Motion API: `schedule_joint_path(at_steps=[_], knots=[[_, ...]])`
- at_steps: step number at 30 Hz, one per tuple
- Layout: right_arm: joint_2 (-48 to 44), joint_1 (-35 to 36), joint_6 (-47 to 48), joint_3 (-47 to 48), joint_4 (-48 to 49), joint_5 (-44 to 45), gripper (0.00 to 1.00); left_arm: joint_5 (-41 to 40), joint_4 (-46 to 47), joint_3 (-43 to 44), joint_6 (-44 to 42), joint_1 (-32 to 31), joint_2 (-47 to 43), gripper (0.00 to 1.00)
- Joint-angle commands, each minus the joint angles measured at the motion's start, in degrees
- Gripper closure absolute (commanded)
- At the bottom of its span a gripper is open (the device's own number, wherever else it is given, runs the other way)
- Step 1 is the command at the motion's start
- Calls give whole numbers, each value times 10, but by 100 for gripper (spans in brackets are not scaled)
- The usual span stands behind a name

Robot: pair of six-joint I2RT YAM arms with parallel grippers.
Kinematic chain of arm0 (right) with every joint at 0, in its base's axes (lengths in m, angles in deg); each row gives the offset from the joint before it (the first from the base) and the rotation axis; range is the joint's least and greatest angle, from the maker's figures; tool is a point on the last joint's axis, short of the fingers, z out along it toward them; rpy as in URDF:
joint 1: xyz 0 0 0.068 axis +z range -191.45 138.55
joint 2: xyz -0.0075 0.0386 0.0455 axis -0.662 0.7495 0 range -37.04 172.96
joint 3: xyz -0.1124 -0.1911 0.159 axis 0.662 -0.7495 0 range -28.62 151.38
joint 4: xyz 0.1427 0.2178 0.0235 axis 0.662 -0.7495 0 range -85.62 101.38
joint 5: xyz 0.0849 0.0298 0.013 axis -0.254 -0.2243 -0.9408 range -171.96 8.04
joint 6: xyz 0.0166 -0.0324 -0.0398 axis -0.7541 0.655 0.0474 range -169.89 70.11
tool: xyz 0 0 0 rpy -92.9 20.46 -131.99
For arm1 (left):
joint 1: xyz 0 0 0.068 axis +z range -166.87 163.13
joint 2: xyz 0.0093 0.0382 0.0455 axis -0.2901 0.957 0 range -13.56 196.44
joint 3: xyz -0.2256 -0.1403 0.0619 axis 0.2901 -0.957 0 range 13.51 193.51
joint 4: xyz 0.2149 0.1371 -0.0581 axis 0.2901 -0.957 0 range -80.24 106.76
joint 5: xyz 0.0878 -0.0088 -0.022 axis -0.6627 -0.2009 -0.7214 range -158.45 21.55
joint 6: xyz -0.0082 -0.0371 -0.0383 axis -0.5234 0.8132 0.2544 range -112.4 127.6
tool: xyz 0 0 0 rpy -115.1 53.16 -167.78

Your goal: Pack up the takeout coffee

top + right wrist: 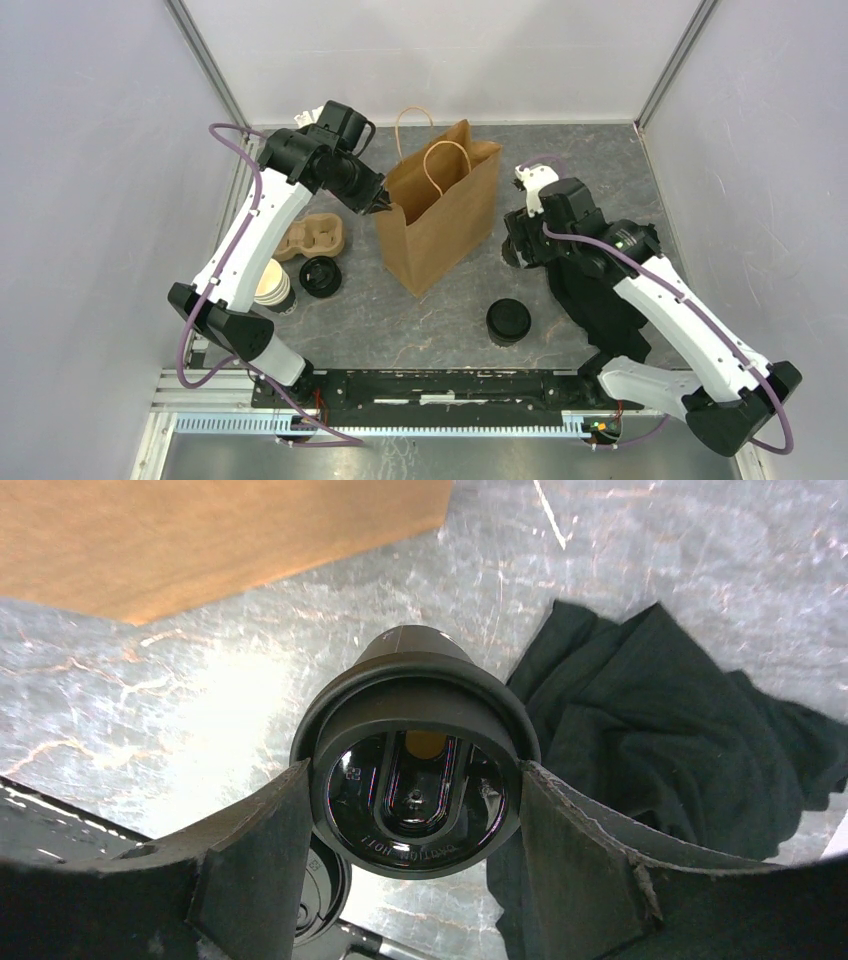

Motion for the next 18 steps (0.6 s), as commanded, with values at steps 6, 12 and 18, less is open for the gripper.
schedule_joint_path(at_steps=[6, 12, 18], knots=[[-54, 0, 29, 84, 4, 27, 57, 6, 203, -37, -227, -3, -77, 98], [-130, -1, 34, 65, 47, 40, 66, 66, 360, -140, -413, -3, -146, 98], [-191, -1, 65, 49, 72, 37, 70, 172, 493, -267, -546, -3, -179, 98]])
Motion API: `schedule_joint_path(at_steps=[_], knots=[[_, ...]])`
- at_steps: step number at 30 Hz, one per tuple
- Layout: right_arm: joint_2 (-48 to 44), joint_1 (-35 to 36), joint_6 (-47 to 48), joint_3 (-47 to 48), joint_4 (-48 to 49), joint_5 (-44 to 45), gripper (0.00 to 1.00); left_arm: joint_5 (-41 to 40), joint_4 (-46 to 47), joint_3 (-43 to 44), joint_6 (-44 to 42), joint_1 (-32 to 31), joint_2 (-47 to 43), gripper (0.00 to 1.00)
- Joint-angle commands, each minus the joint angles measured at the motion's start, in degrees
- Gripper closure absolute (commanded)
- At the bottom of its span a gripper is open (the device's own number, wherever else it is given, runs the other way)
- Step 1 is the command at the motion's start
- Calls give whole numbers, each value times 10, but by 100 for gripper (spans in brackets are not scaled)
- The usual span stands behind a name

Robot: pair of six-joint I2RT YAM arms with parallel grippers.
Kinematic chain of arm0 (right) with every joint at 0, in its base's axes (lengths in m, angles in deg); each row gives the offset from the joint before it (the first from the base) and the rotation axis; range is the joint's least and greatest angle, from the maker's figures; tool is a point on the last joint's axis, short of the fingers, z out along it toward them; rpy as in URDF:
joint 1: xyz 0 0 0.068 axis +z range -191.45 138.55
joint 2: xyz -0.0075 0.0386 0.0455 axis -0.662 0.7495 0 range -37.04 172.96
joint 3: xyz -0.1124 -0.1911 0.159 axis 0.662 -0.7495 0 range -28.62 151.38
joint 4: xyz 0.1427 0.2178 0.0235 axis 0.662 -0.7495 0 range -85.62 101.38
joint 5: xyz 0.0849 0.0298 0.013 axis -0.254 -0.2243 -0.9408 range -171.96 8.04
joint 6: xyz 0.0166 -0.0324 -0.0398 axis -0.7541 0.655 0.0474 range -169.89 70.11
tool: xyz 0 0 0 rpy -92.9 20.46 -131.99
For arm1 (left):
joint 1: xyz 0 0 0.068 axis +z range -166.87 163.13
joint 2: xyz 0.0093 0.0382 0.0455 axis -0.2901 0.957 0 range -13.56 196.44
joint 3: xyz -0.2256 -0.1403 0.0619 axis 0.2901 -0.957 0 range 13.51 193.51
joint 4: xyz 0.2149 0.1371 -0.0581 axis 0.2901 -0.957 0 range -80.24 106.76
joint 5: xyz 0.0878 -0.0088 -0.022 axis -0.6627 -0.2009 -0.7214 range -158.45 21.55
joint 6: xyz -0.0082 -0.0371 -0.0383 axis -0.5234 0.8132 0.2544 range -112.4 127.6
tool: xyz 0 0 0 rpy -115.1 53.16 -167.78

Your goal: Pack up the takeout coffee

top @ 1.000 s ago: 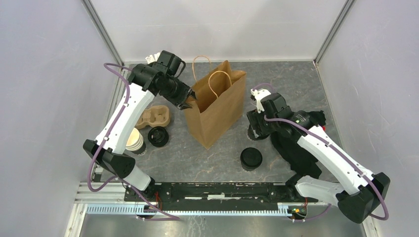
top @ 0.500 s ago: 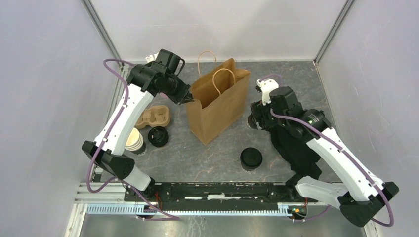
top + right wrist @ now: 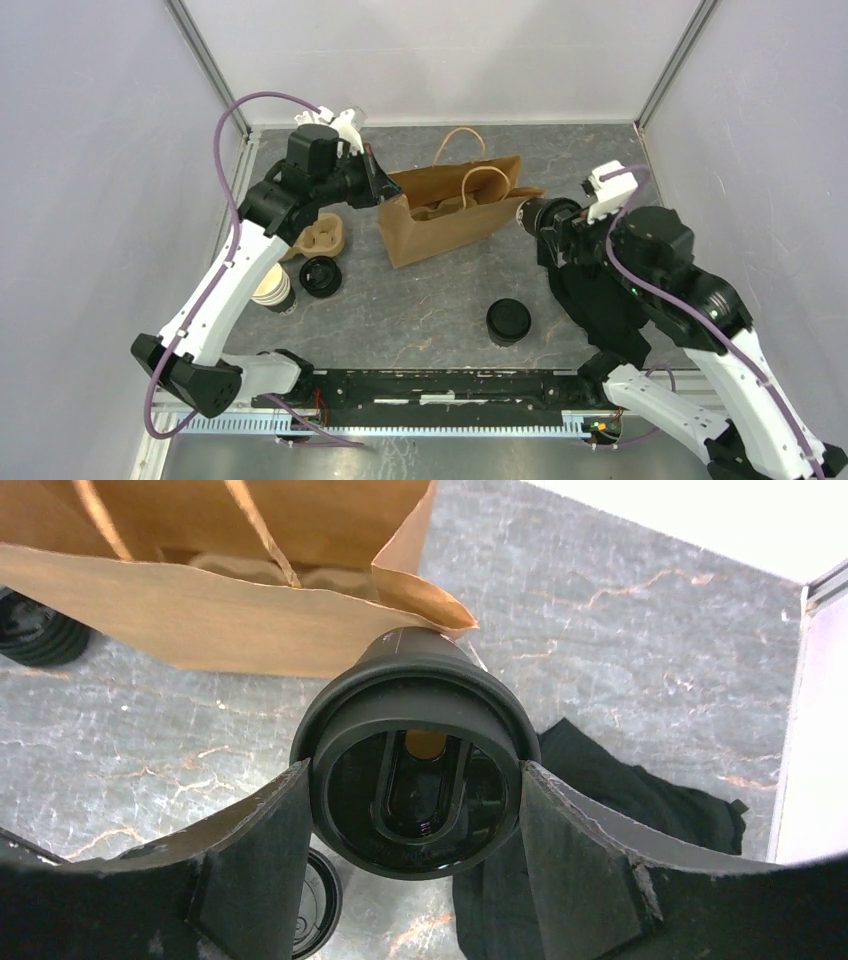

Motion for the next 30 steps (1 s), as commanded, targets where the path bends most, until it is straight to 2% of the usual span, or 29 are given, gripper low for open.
schedule_joint_path(at_steps=[1, 6, 8, 10, 14, 16, 21, 26, 27, 29, 30], knots=[[-36, -1, 43, -3, 44, 11, 70, 92, 142, -69, -158, -3, -15, 98], [-74, 0, 106, -12, 53, -48, 70, 101, 172, -127, -214, -3, -47, 98], [-86, 0, 123, -21, 50, -67, 70, 109, 172, -131, -219, -3, -53, 98], [-90, -1, 125, -19, 40, -62, 70, 79, 147, -119, -199, -3, -48, 97], [-76, -1, 120, 3, 23, -59, 74, -27, 39, -56, -115, -3, -24, 81], [-70, 0, 118, 4, 20, -58, 75, -32, 7, -35, -81, -3, -16, 76], [-55, -1, 105, -5, 31, -46, 79, -27, -2, -33, -35, -3, -14, 67], [-47, -1, 103, -1, 44, -46, 80, -61, -28, -9, -18, -11, -4, 46], [-46, 0, 103, 0, 48, -49, 79, -97, -42, 1, -3, -21, 3, 40], [-46, 0, 103, -3, 51, -54, 79, -187, -85, 32, 26, -47, 25, 20], [-46, -1, 104, -5, 51, -54, 79, -218, -99, 49, 32, -63, 39, 15]])
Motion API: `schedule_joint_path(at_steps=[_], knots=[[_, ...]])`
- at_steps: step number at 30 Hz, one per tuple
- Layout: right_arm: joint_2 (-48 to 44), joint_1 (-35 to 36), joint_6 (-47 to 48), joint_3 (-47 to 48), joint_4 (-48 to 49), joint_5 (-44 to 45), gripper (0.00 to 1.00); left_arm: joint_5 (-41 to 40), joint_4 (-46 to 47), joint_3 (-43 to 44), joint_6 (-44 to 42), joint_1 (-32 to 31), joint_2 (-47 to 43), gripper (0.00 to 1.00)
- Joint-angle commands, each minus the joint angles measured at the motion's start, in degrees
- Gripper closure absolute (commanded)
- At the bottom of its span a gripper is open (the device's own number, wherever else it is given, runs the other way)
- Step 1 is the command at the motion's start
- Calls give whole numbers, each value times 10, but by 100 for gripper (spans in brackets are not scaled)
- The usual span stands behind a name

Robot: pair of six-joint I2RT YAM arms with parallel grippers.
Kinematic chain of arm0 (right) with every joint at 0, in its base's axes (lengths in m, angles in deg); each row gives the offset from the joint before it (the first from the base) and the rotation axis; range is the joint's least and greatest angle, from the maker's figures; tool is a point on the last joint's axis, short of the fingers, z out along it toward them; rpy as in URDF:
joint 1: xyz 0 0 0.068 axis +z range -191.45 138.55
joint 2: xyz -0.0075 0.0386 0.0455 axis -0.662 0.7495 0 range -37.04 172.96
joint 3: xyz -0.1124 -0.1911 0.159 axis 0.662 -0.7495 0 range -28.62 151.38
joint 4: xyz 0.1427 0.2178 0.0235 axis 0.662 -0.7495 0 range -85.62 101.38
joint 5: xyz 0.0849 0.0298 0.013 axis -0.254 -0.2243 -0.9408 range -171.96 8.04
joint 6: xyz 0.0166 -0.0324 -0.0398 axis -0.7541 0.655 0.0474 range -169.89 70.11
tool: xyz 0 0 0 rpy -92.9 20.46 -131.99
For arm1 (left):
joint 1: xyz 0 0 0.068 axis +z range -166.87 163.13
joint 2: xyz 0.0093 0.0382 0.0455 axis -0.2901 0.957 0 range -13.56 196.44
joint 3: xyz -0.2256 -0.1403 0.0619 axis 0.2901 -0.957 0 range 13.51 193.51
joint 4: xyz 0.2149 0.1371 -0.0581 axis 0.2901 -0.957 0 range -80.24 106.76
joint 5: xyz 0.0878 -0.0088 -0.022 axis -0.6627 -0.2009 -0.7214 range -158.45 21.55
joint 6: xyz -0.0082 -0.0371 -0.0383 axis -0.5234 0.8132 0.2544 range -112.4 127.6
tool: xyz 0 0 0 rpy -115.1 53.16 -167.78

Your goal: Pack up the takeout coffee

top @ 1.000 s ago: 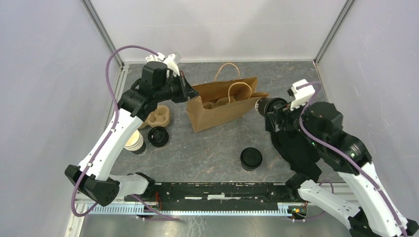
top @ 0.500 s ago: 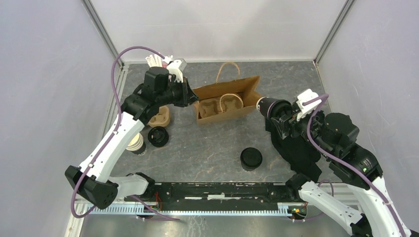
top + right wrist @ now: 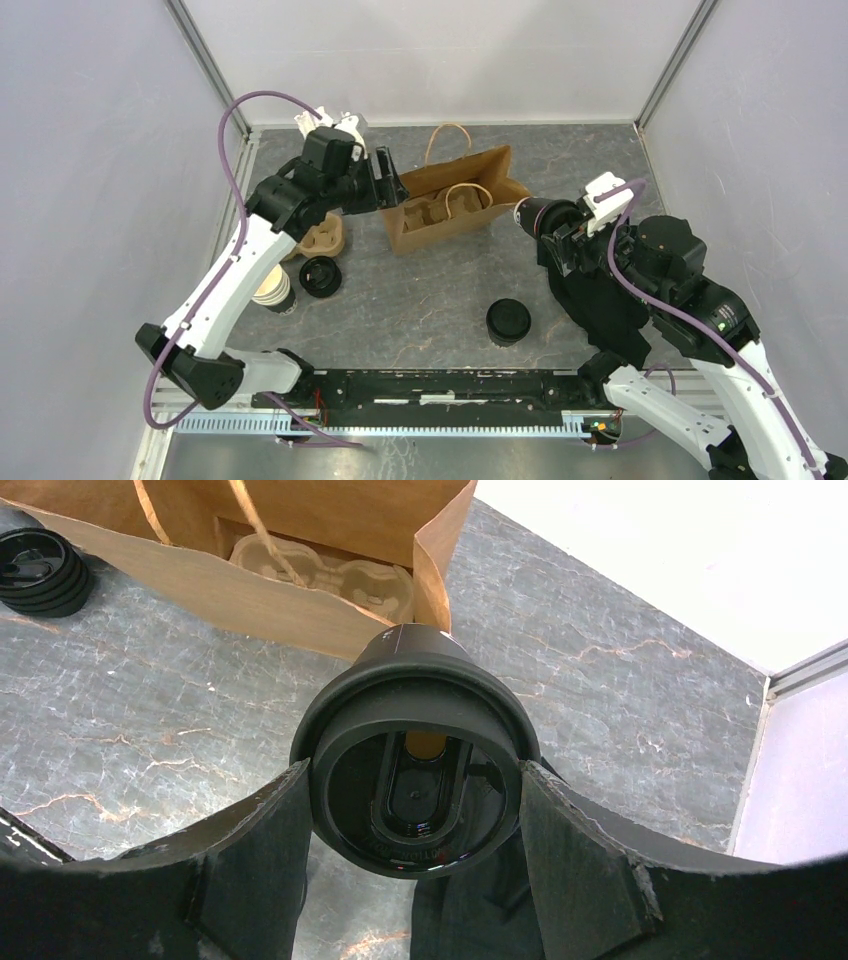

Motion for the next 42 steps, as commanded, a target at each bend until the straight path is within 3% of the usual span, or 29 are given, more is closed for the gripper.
schedule_joint_path(at_steps=[1, 4, 8, 18, 25, 28, 31, 33, 36, 42], knots=[[2, 0, -1, 9, 30, -1, 80, -161, -72, 80, 67, -59, 48, 12], [3, 0, 0, 8, 24, 1, 79, -232, -109, 121, 96, -104, 73, 8], [0, 0, -2, 7, 27, 6, 79, -294, -160, 139, 151, -128, 89, 11], [5, -1, 2, 18, 22, 9, 79, -379, -197, 167, 183, -171, 118, 41], [-24, 0, 34, 52, -8, -17, 79, -377, -100, 125, 116, -173, 76, 71], [-52, 0, 48, 38, -1, -29, 78, -366, -69, 109, 84, -172, 68, 74], [-58, -1, 55, 37, 0, -24, 79, -366, -60, 108, 64, -172, 73, 74], [-49, -1, 54, 47, -4, -26, 79, -368, -73, 132, 63, -168, 89, 65], [-42, -1, 45, 49, -1, -37, 80, -381, -128, 196, 90, -162, 131, 42], [-43, -1, 43, 40, -1, -48, 80, -401, -264, 308, 177, -141, 211, 32]])
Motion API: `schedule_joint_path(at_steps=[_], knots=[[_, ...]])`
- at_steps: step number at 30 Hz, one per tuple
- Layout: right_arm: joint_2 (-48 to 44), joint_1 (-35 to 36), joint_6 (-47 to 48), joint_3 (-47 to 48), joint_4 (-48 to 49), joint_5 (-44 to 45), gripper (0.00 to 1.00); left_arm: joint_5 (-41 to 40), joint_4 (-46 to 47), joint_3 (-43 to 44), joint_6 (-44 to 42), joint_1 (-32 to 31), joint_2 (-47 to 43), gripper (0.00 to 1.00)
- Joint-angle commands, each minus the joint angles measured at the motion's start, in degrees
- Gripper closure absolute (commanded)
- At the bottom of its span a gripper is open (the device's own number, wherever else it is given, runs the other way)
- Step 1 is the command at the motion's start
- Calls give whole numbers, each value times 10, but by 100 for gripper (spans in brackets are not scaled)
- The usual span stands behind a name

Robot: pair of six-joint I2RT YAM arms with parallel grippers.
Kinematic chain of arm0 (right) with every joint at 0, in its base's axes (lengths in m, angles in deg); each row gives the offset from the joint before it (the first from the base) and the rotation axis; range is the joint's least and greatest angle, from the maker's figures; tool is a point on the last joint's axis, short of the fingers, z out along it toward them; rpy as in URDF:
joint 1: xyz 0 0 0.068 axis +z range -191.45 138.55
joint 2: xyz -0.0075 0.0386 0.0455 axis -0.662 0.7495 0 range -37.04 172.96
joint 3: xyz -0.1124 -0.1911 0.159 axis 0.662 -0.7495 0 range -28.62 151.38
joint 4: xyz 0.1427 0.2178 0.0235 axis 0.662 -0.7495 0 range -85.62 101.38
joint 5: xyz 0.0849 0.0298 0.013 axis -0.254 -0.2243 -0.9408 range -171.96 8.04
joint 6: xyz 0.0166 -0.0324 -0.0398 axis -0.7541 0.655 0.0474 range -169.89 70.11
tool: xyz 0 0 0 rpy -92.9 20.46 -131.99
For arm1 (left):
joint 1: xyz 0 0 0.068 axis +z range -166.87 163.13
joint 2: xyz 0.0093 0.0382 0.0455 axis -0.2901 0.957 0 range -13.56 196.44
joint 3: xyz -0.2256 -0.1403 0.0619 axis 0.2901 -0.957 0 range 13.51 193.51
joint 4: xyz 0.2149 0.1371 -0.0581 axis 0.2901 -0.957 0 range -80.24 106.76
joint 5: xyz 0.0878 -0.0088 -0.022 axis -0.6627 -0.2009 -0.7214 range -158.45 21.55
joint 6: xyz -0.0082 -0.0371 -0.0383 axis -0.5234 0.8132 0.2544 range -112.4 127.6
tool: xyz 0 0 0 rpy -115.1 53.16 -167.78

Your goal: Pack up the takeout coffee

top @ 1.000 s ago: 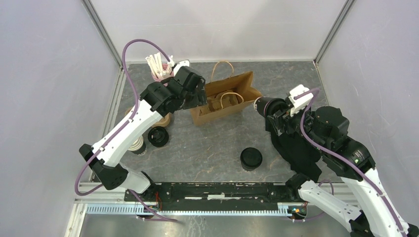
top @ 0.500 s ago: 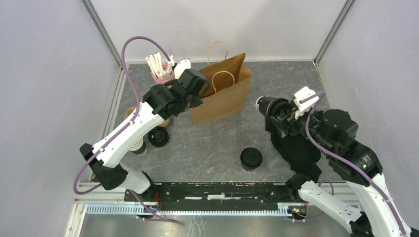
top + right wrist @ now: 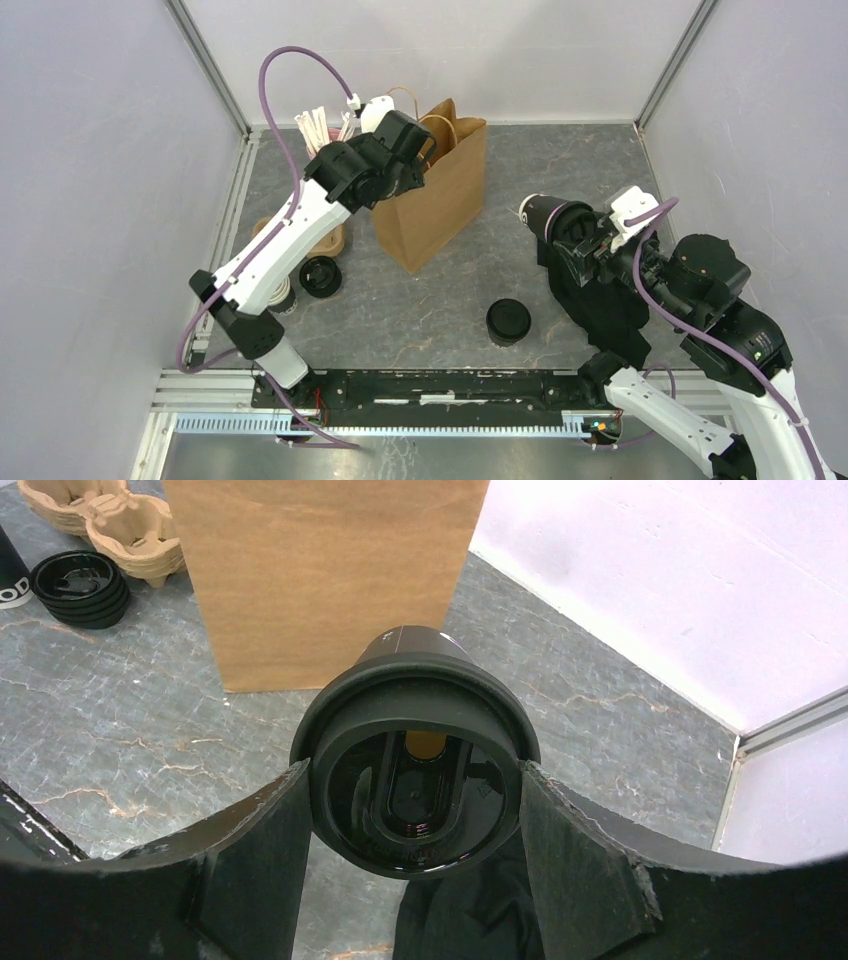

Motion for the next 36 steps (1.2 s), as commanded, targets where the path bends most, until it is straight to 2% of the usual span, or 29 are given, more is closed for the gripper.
schedule_joint_path(at_steps=[1, 5, 9, 24, 29, 32, 35, 36], knots=[[-1, -1, 7, 3, 16, -10, 81, -31, -106, 72, 74, 12, 40, 31], [-1, -1, 12, -1, 17, -10, 81, -23, -191, 137, 150, 17, 81, 26], [-3, -1, 15, -14, 25, -17, 81, 34, -195, 122, 199, 36, 76, 26], [0, -1, 37, -30, 23, -29, 81, 44, -194, 142, 207, 90, 120, 39], [3, -1, 40, -24, 20, -28, 81, 48, -194, 158, 206, 91, 132, 51], [11, -1, 45, -13, 16, -22, 81, 49, -189, 172, 178, 91, 138, 69], [23, 0, 55, 0, 14, -14, 82, 50, -168, 172, 137, 91, 135, 77], [30, 0, 60, 7, 12, -12, 82, 46, -158, 168, 121, 91, 128, 87]])
